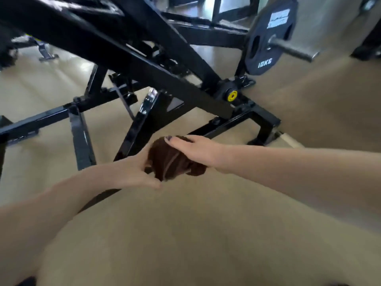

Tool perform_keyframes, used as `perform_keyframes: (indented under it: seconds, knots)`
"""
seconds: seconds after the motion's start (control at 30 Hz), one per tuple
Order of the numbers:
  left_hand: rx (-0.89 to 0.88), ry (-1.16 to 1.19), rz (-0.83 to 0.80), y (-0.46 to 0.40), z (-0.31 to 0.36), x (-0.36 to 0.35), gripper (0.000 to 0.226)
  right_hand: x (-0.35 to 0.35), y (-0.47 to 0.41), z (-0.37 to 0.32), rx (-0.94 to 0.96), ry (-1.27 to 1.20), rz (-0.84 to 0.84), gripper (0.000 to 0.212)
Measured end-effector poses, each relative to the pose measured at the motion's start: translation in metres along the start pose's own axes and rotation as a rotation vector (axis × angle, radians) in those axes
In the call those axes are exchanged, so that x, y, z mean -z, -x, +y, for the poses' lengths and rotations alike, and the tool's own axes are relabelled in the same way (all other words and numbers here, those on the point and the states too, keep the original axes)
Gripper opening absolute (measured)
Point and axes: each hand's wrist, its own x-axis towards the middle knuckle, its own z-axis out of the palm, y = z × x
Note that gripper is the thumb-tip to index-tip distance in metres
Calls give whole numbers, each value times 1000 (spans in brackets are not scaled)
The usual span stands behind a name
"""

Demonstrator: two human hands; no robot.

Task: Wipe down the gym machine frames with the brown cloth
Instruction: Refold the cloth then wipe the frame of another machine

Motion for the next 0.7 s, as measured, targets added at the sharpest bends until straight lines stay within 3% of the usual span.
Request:
perform_keyframes:
  seconds: [0.03, 0.13, 0.2, 0.4, 0.5, 0.57, 0.7]
  knots:
    - [-41, 52, 43, -10, 27, -8, 107, 21, 6, 1, -54, -92, -22, 67]
    - [-120, 178, 182, -32, 101, -27, 68, 85, 31, 9, -159, -214, -109, 81]
    - [-126, 318, 126, -42, 145, -34, 54, 130, 51, 14, -177, -269, -172, 84]
    - [9, 453, 34, -42, 285, -36, 40, 245, 130, 4, -156, -362, -244, 52]
    - [21, 468, -6, -34, 357, -22, 51, 300, 172, -18, -145, -430, -264, 39]
    - [57, 480, -40, -24, 400, -9, 57, 335, 198, -37, -143, -431, -217, 41]
    - [119, 493, -129, 0, 484, 19, 40, 400, 255, -92, -175, -470, -70, 45]
